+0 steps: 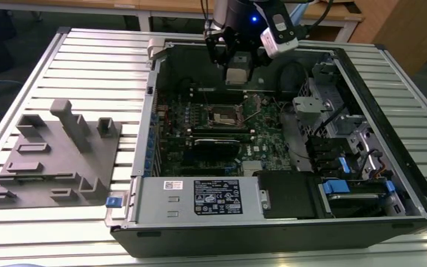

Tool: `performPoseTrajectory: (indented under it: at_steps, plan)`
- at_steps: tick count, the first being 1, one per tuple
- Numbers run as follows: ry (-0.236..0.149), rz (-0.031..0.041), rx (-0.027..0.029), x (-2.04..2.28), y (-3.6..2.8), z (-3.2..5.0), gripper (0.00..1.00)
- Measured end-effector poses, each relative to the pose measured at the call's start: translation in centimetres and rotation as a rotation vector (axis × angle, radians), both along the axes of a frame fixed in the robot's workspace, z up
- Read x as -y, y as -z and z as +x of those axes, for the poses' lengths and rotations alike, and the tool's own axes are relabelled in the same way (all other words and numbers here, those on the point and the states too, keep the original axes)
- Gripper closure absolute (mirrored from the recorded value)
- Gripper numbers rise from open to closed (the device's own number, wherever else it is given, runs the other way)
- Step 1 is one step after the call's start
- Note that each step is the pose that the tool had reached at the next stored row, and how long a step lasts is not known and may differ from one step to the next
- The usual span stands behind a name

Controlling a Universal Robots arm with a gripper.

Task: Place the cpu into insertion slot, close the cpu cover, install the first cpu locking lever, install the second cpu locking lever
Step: 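Place the cpu into insertion slot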

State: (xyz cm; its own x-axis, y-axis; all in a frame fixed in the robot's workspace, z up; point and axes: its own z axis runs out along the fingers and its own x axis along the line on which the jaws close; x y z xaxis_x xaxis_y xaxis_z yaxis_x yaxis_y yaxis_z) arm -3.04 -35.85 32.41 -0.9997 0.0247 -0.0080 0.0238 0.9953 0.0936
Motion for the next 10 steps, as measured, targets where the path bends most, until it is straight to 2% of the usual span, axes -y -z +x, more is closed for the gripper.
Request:
performPoseTrajectory:
  at_steps: [7,10]
  plan:
    - [0.0,0.0001,0.0001,0.0,0.03,0.0,0.46]
    - [0.0,0.0016,0.0002,0.0,0.27,-0.01,0.46]
